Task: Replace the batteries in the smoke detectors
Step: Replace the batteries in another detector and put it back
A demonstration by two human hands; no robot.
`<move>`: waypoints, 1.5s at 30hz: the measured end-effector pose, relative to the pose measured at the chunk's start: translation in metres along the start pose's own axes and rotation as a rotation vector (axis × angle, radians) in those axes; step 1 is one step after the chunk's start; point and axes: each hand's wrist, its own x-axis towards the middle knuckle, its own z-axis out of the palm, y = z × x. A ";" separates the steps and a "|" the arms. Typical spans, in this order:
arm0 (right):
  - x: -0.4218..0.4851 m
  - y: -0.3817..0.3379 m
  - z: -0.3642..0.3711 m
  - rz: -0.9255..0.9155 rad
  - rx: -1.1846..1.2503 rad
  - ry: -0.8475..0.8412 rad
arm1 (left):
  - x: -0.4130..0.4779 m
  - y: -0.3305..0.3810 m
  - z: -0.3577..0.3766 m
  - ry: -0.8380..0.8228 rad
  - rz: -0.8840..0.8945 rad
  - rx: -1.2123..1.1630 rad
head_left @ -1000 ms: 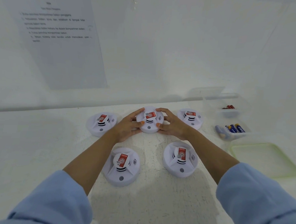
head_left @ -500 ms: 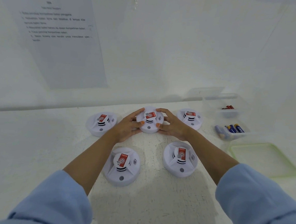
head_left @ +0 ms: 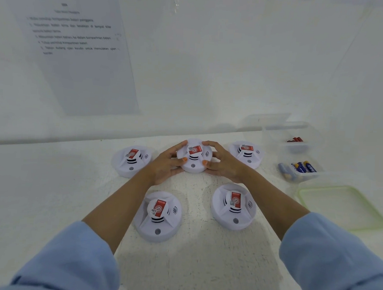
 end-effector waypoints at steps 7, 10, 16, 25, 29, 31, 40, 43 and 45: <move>-0.001 -0.001 0.000 -0.008 -0.003 -0.004 | 0.001 -0.001 -0.001 0.004 0.001 0.012; -0.001 0.000 0.001 -0.010 -0.011 0.004 | 0.001 -0.001 -0.001 0.004 0.001 0.017; -0.002 0.000 0.001 -0.006 -0.008 0.004 | 0.001 -0.001 -0.001 0.006 -0.003 0.005; -0.002 -0.001 0.001 0.002 0.004 0.013 | 0.001 -0.002 -0.001 -0.003 0.004 0.034; 0.001 -0.003 0.004 -0.001 -0.015 0.059 | 0.001 0.000 -0.002 0.003 0.005 0.060; 0.002 -0.004 0.004 -0.014 -0.058 0.103 | 0.000 0.001 -0.001 0.010 0.015 0.104; 0.010 -0.007 0.003 -0.045 -0.126 0.170 | 0.008 0.000 0.005 0.100 0.168 0.415; 0.012 -0.008 0.002 -0.049 -0.161 0.169 | 0.013 -0.002 0.006 0.158 0.172 0.562; 0.014 -0.008 0.001 -0.032 -0.186 0.155 | 0.015 -0.003 0.008 0.181 0.167 0.654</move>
